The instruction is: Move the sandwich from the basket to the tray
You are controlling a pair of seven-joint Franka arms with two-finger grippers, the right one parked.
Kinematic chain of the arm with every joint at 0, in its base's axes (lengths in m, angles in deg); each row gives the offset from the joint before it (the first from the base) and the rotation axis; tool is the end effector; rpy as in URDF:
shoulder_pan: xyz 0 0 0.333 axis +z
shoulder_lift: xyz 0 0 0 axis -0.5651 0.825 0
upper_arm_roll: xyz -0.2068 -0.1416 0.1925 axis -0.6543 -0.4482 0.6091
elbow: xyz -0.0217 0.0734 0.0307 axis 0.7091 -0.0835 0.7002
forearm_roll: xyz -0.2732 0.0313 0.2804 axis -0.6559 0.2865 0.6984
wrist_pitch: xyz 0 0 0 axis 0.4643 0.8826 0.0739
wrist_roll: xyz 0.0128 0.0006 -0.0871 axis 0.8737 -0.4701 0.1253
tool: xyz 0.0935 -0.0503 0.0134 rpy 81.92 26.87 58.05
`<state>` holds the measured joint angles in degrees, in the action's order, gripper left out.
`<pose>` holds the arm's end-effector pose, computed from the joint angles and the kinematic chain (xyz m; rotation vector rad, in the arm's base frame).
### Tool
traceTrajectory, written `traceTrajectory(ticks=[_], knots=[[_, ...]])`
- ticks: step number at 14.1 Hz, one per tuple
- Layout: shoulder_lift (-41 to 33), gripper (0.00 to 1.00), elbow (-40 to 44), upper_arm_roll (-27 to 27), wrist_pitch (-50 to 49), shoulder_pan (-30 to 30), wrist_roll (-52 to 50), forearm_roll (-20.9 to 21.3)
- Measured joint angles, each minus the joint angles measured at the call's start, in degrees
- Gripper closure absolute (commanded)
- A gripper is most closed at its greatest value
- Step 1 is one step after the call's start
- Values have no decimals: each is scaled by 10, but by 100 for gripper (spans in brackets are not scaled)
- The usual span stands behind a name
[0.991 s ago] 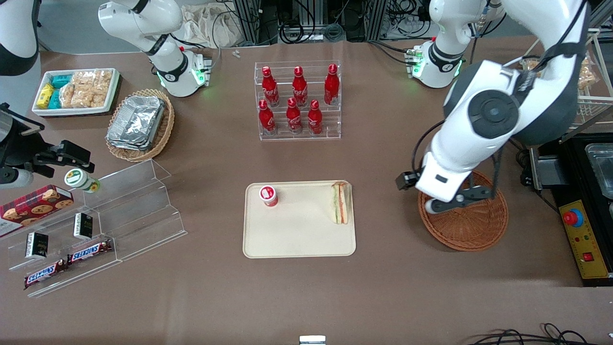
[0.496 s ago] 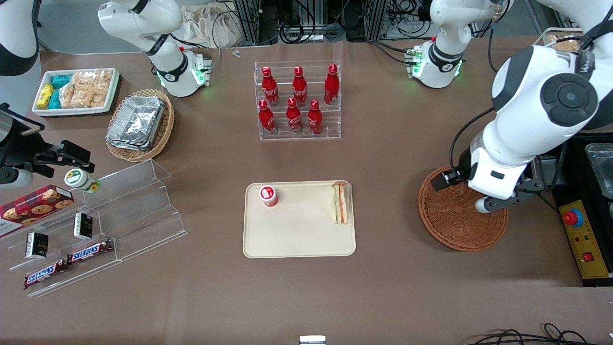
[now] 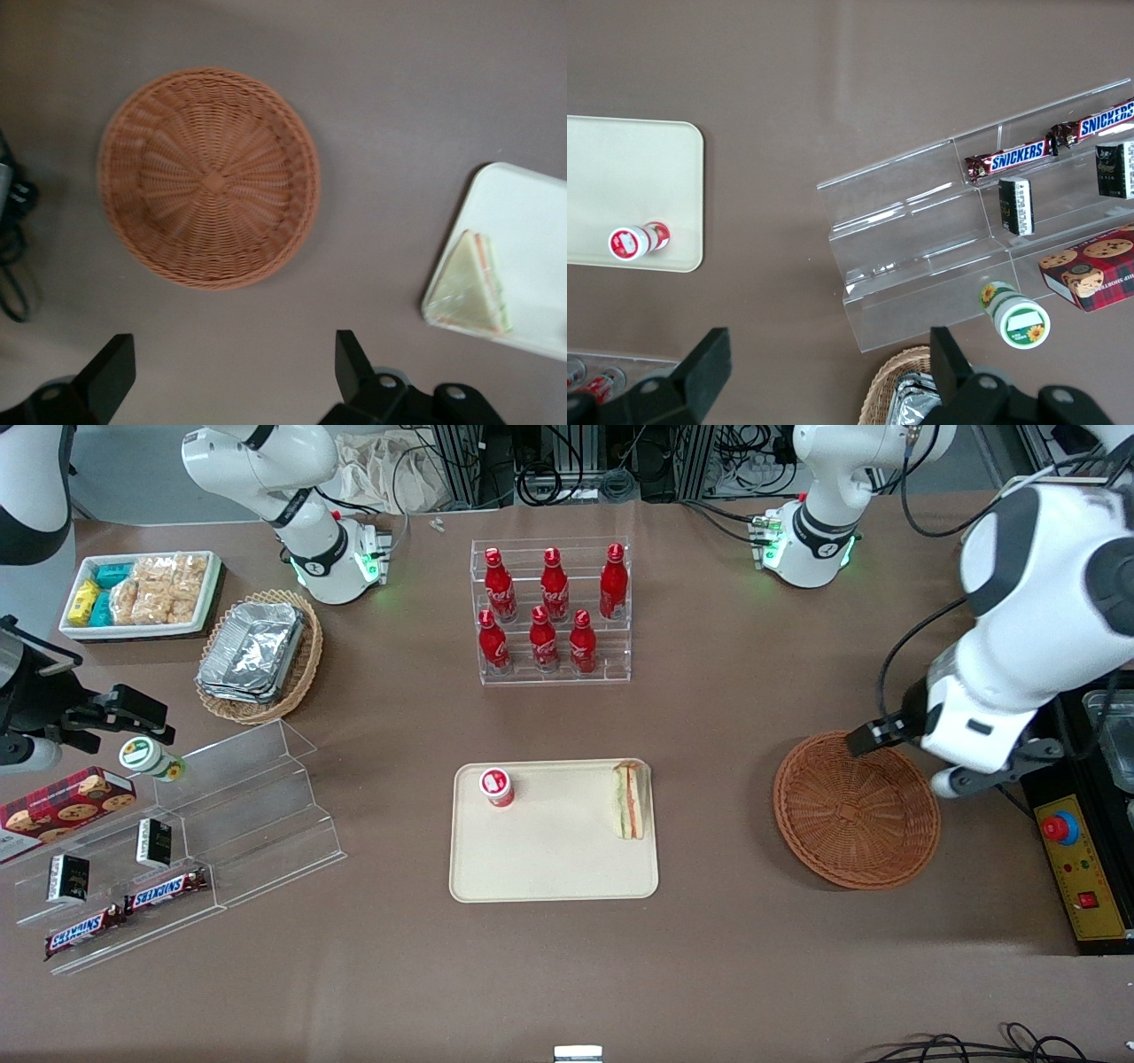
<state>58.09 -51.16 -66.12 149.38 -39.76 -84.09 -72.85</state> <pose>0.5808 -0.0965 0.5419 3.1038 0.4392 -0.0742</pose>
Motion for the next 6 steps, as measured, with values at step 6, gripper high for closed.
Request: traceTrajectory(ticks=[6], knots=[[-46,0,-37,27,-47,38,187,-4]])
